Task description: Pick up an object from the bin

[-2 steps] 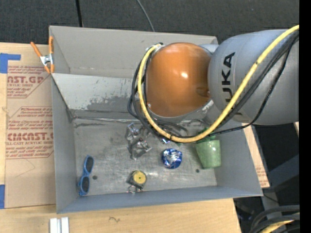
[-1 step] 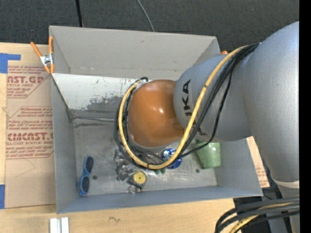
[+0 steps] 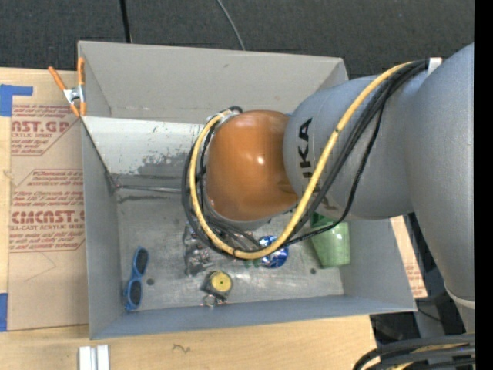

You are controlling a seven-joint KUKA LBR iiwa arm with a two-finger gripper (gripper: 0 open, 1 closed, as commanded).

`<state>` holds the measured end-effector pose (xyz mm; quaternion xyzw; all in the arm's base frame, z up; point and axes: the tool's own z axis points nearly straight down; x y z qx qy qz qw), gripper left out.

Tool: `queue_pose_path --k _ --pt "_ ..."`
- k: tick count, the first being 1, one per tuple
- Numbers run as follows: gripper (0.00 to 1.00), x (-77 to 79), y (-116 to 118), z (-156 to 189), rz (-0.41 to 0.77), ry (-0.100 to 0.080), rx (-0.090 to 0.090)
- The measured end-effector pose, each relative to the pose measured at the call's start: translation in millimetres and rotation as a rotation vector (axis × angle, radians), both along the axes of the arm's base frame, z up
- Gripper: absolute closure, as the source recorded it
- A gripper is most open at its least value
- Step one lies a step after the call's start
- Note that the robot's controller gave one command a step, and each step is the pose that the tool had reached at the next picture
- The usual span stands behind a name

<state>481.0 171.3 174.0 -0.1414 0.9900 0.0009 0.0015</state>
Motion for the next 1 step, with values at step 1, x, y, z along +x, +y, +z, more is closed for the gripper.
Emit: queue_pose_path --k 1 --pt "1.0 7.8 6.4 44.5 -0.006 -0.003 0.001"
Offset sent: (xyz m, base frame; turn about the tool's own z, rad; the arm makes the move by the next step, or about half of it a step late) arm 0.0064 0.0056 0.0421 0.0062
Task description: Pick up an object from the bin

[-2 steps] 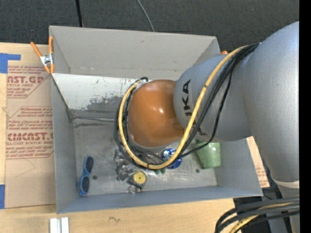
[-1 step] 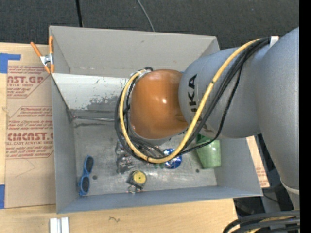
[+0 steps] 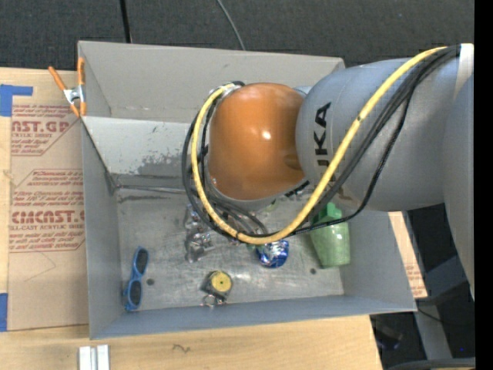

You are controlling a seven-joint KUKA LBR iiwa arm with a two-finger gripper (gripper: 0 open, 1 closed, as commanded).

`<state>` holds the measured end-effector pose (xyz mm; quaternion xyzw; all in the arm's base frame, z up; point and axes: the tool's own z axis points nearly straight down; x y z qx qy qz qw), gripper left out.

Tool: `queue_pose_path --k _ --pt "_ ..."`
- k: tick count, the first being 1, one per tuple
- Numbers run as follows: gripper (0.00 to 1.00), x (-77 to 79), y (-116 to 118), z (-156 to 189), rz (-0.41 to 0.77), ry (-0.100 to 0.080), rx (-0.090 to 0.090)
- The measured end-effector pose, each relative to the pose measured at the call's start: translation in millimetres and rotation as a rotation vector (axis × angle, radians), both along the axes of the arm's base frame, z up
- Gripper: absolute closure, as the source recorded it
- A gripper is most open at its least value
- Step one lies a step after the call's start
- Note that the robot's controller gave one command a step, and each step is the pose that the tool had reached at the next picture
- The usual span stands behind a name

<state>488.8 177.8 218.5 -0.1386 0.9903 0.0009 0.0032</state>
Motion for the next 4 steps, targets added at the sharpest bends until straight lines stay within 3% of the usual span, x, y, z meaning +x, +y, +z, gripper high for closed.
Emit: queue_pose_path --k 1,2,3,4 --pt "1.0 7.6 -20.5 -87.4 -0.079 0.013 -0.005" --pt "0.0 9.2 -19.1 -83.3 -0.077 0.006 -0.002" --pt "0.0 17.6 -81.8 -148.0 0.002 0.002 0.001" --pt "1.0 17.5 -80.1 -144.7 0.006 0.005 0.0"
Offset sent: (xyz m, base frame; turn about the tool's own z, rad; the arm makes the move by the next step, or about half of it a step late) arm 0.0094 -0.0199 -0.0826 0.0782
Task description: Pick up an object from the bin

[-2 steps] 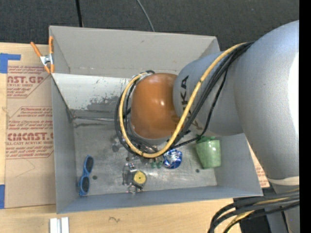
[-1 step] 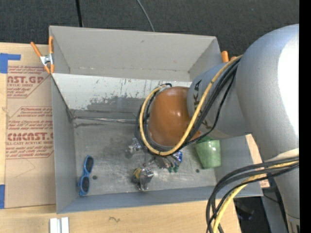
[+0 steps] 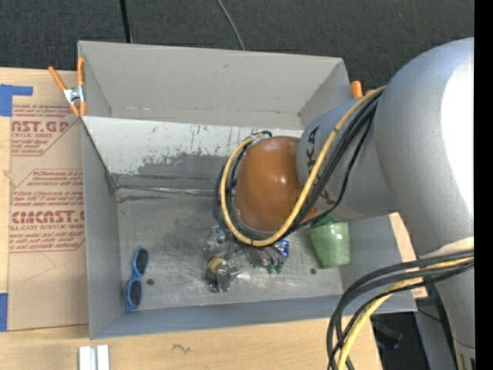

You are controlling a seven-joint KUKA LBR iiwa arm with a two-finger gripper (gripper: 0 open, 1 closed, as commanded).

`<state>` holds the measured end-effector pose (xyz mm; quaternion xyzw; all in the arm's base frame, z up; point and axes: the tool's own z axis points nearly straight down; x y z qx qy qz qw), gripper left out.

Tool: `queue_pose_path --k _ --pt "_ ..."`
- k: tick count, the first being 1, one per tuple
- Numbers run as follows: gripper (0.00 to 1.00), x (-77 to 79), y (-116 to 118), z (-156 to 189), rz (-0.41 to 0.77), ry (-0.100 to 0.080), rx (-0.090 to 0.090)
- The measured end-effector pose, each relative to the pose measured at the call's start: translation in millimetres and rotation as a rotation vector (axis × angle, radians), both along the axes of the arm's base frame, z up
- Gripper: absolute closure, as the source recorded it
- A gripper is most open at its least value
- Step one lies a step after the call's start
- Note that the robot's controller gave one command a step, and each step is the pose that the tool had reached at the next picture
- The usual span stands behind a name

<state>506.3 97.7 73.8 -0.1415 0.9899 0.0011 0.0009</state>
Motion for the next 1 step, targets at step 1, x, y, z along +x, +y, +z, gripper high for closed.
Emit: queue_pose_path --k 1 --pt "1.0 11.7 -30.1 149.0 0.173 -0.008 -0.002"
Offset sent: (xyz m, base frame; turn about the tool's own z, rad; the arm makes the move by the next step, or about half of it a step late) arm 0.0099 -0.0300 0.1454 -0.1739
